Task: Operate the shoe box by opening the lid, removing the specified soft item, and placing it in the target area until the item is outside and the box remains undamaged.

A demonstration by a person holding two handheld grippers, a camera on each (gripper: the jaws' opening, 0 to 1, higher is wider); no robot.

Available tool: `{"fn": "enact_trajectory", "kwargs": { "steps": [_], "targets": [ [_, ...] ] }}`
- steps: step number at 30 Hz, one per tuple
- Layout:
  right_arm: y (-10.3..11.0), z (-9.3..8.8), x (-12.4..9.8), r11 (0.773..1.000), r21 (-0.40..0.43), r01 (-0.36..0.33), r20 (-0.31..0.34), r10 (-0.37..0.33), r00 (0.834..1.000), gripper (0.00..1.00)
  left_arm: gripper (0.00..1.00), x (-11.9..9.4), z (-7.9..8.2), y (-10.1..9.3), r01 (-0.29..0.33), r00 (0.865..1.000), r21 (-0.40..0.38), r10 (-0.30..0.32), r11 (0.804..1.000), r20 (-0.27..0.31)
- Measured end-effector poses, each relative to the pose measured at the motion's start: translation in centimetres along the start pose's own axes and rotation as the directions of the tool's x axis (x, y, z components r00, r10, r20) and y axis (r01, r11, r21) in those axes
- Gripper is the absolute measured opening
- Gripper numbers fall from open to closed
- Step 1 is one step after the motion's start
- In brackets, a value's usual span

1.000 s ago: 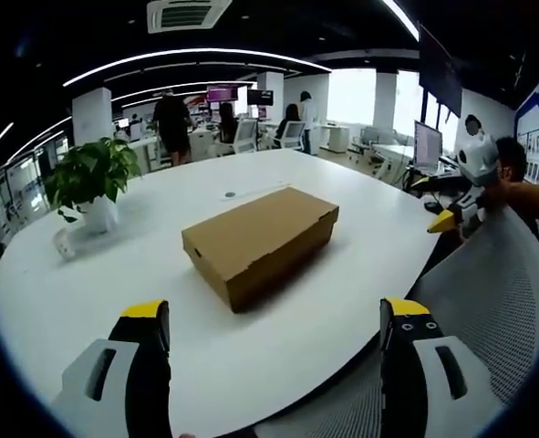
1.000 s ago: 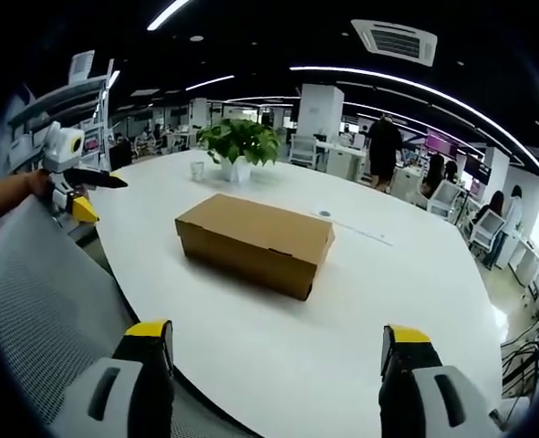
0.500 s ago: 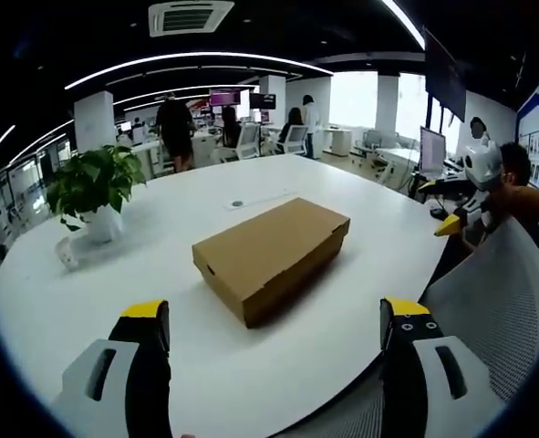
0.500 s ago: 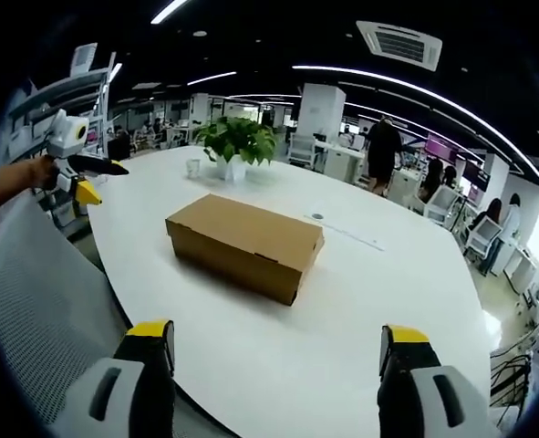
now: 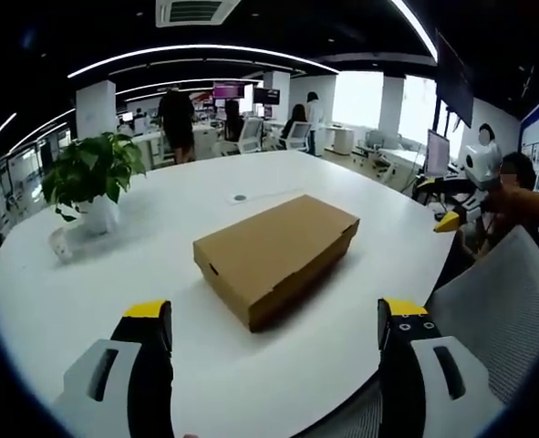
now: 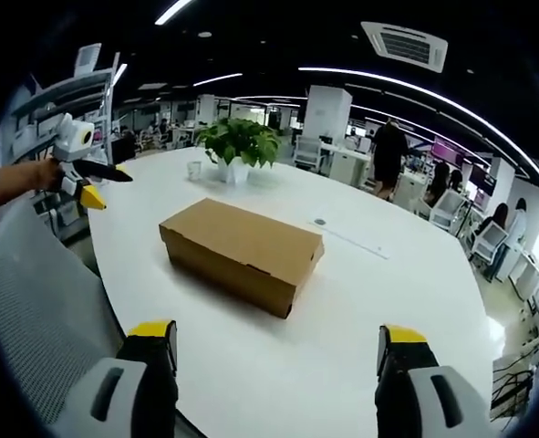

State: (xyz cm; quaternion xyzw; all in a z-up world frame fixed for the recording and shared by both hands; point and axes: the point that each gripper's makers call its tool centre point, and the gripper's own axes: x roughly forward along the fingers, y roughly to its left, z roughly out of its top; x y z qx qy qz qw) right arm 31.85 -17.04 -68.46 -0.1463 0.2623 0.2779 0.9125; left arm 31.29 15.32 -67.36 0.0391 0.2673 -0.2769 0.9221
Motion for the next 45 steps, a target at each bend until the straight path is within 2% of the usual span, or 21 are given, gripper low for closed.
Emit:
{"fn": "enact_trajectory", "kwargs": {
  "steps": [15,28,38,45],
  "targets": [
    [-1.2,1.0,4.3,0.998,-0.047,-0.051,0.000,0.051,0.999,0.88,0.96,3.1,-0.6,1.2,-0.006,1.000,0.021,0.006,1.000,-0.021],
    [-1.1,0.0,7.5,0.992,-0.065,-0.109,-0.036,0.107,0.994,0.86,0.94,5.3,-2.5,1.6,0.000,0.997,0.019,0.001,1.000,-0.073],
    [-1.1,0.4,9.5,0.986,-0.091,-0.141,-0.018,0.140,0.990,0.81,0.94,7.1,-2.7,1.5,0.006,0.996,0.034,-0.003,0.999,-0.090],
    [-0.9,0.3,10.9,0.978,-0.119,-0.171,-0.035,0.168,0.985,0.76,0.92,8.2,-3.1,1.4,0.011,0.994,0.021,-0.009,1.000,-0.110]
  ]
}}
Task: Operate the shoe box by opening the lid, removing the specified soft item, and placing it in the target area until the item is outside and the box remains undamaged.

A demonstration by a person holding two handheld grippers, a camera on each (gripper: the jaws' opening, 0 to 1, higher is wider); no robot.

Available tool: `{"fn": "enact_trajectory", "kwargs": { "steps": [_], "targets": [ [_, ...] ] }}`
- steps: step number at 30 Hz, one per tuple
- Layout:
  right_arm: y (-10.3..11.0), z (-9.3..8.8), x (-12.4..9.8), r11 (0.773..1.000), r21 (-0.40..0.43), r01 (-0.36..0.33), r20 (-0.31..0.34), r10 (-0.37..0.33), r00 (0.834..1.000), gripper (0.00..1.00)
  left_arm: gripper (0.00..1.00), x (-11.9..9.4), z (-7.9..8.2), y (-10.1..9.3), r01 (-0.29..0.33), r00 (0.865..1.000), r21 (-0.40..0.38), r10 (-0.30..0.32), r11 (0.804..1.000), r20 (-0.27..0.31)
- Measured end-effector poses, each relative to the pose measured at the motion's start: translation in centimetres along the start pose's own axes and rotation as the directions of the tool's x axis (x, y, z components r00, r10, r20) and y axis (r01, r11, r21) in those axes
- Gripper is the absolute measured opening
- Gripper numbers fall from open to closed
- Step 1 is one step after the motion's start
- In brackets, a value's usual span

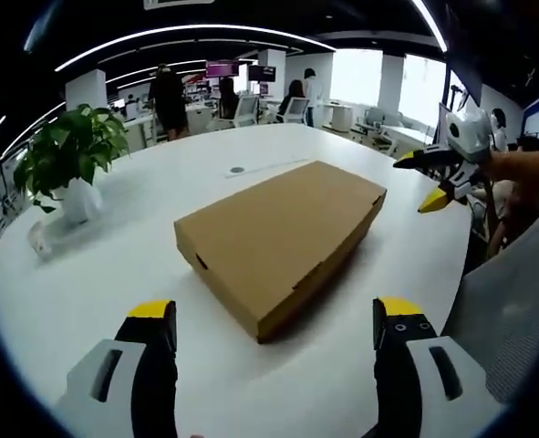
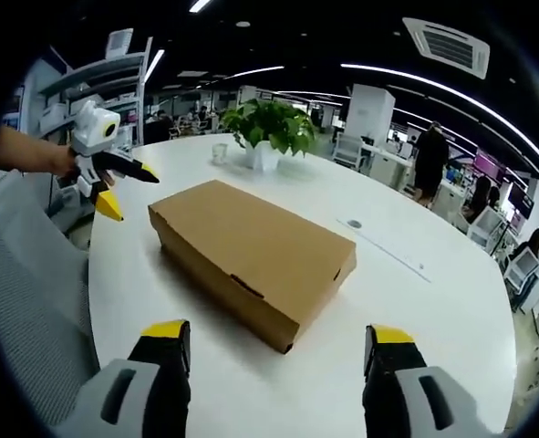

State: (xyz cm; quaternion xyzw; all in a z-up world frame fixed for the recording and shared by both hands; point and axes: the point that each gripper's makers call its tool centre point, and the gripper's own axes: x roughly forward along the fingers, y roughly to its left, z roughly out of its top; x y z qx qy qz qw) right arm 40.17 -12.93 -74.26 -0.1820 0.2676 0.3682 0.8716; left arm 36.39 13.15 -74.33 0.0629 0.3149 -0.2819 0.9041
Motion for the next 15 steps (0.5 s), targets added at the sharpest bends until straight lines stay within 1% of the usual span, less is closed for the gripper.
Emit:
{"fn": "enact_trajectory", "kwargs": {
  "steps": [4,8,10,15],
  "targets": [
    [-0.2,-0.2,0.7,1.000,0.003,-0.007,-0.009,0.007,1.000,0.75,0.92,0.5,-0.1,0.0,-0.001,1.000,-0.010,0.001,1.000,-0.006],
    [-0.5,-0.2,1.2,1.000,0.022,-0.009,-0.007,0.009,1.000,0.74,0.91,1.1,-0.3,0.6,-0.008,1.000,-0.020,0.008,1.000,-0.009],
    [-0.6,-0.2,1.5,0.999,0.033,-0.013,-0.006,0.013,1.000,0.72,0.91,1.2,-0.3,0.6,-0.007,1.000,-0.027,0.007,1.000,-0.011],
    [-0.6,-0.3,2.2,0.999,0.030,-0.021,-0.011,0.021,1.000,0.67,0.88,1.8,-0.3,1.0,-0.006,1.000,-0.046,0.006,0.999,-0.011]
  ]
}}
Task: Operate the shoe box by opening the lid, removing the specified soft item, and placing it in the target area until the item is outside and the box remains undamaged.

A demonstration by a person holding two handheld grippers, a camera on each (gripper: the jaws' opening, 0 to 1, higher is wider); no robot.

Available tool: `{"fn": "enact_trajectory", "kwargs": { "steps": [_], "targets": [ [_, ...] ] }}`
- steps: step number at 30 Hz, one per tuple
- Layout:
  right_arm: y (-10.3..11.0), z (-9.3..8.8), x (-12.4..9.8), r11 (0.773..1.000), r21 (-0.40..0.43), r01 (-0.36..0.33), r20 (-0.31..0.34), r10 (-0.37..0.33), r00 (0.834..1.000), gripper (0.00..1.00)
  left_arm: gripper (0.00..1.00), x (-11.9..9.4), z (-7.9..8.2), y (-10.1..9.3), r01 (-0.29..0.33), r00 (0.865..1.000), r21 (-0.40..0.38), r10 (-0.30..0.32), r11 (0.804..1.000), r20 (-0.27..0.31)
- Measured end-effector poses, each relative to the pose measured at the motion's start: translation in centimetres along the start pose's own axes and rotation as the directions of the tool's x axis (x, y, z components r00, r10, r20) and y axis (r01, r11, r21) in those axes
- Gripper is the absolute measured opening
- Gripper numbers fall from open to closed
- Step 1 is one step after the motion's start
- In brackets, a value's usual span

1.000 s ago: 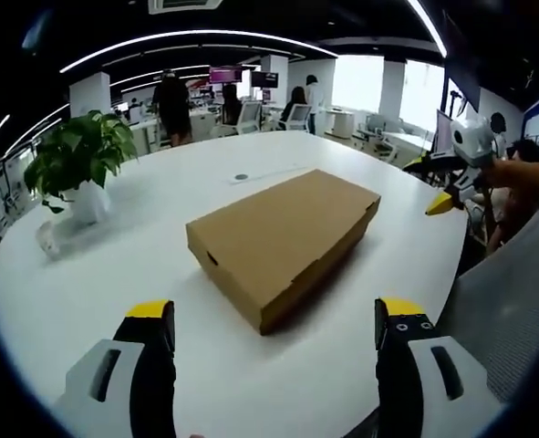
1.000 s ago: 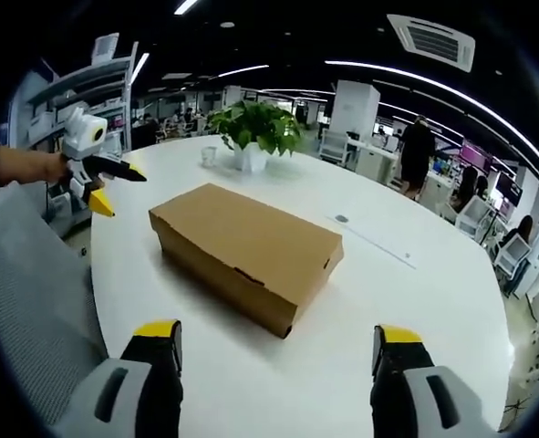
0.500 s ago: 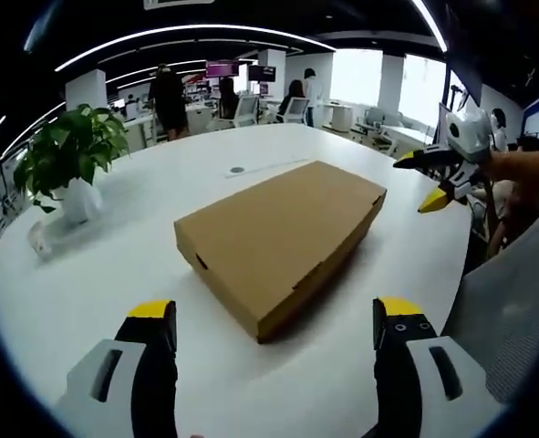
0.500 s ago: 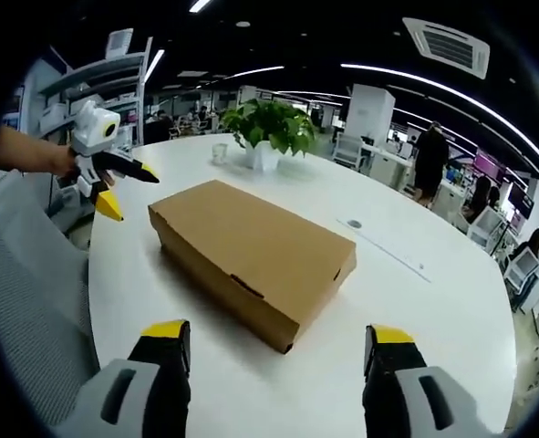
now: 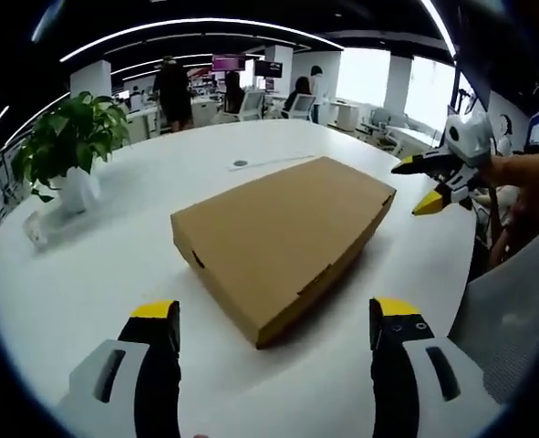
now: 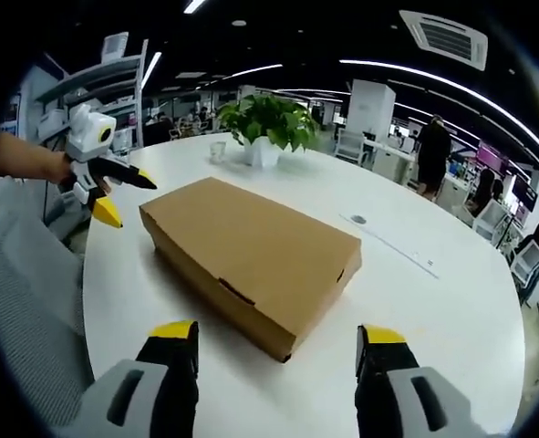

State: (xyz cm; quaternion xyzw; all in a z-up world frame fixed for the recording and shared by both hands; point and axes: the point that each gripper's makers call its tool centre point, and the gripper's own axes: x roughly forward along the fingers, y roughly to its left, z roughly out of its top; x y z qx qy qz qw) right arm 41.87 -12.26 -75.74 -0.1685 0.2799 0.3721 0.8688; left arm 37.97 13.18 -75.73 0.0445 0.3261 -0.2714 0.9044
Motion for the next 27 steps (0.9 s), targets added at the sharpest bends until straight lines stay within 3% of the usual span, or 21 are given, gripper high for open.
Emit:
{"fn": "enact_trajectory", "kwargs": {
  "steps": [10,27],
  "targets": [
    [-0.5,-0.3,1.6,1.000,0.003,0.008,-0.029,-0.008,1.000,0.51,0.78,1.5,0.1,-0.2,0.007,1.000,-0.009,-0.007,1.000,-0.015],
    [-0.1,-0.2,3.1,1.000,0.005,-0.008,-0.046,0.009,0.999,0.41,0.68,2.8,0.1,-0.2,-0.006,1.000,-0.007,0.006,1.000,-0.030]
  ]
}}
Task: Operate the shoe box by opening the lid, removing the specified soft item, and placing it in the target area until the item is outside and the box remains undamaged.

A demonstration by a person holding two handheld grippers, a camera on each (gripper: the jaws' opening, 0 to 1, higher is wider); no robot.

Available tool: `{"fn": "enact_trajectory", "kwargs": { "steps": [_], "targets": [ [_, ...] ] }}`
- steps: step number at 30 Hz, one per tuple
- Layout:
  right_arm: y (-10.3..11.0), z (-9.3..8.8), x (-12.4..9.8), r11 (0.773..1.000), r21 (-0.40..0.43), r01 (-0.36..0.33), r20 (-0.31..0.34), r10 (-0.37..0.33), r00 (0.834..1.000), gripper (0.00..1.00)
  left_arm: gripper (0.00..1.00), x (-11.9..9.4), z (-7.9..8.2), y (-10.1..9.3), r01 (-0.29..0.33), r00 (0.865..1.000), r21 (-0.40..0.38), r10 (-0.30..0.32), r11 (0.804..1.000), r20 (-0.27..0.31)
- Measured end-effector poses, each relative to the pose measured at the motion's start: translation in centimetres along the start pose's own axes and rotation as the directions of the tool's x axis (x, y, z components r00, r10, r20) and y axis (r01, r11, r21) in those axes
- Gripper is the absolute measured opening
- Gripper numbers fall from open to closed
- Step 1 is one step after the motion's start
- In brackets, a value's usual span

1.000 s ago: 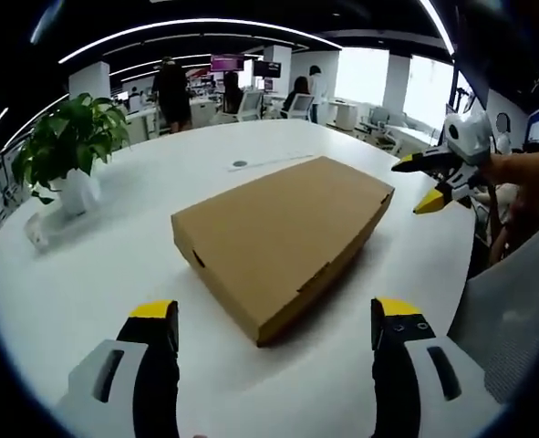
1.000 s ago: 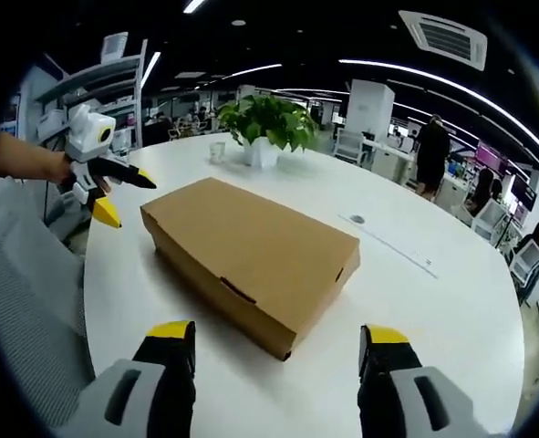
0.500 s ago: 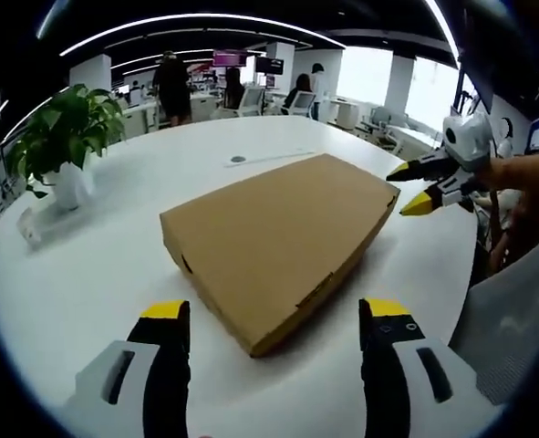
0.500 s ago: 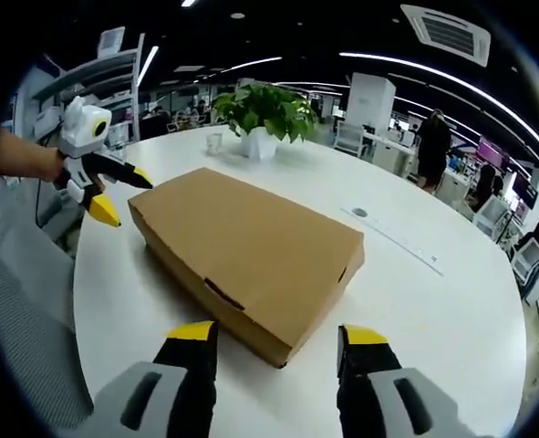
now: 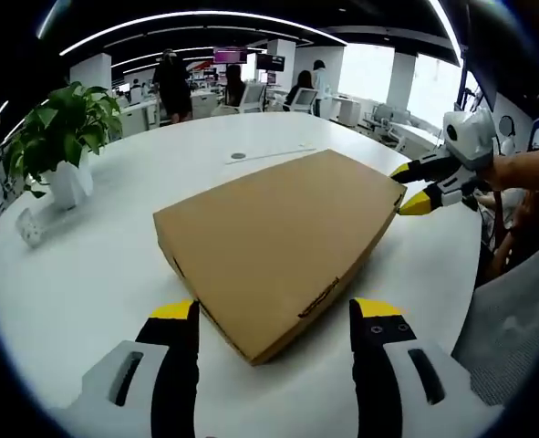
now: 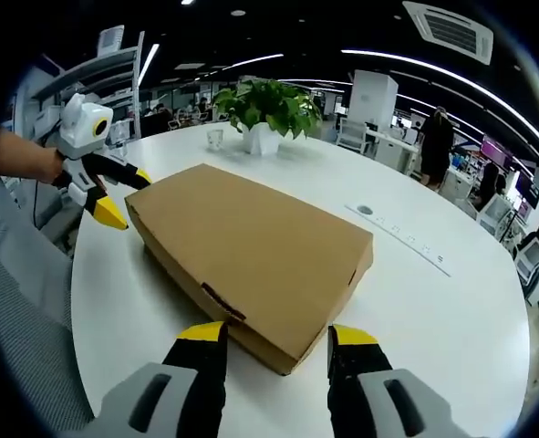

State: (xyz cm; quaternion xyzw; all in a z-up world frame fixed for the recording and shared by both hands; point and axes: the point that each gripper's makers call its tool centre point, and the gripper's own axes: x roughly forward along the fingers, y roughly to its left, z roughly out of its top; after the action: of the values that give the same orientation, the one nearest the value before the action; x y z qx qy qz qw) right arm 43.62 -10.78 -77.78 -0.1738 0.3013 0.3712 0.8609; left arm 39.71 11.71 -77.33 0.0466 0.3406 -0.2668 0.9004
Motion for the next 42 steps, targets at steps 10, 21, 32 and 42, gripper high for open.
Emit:
{"fn": "enact_trajectory", "kwargs": {
  "steps": [10,21,32,42],
  "targets": [
    [0.1,0.0,0.1,1.000,-0.008,-0.011,-0.004,0.011,1.000,0.41,0.61,0.3,0.0,0.8,-0.018,1.000,-0.025,0.019,1.000,0.009],
    [0.2,0.0,0.0,1.000,0.001,-0.010,-0.006,0.010,1.000,0.40,0.61,0.5,-0.1,0.7,-0.015,1.000,-0.024,0.015,1.000,0.003],
    [0.4,0.1,0.0,1.000,0.019,-0.006,-0.008,0.006,1.000,0.40,0.60,0.5,-0.1,0.8,-0.015,1.000,-0.012,0.015,1.000,0.006],
    [1.0,0.2,0.0,0.999,0.037,0.009,-0.009,-0.008,1.000,0.39,0.60,0.4,-0.1,1.2,-0.002,1.000,0.002,0.002,1.000,-0.012]
  ]
}}
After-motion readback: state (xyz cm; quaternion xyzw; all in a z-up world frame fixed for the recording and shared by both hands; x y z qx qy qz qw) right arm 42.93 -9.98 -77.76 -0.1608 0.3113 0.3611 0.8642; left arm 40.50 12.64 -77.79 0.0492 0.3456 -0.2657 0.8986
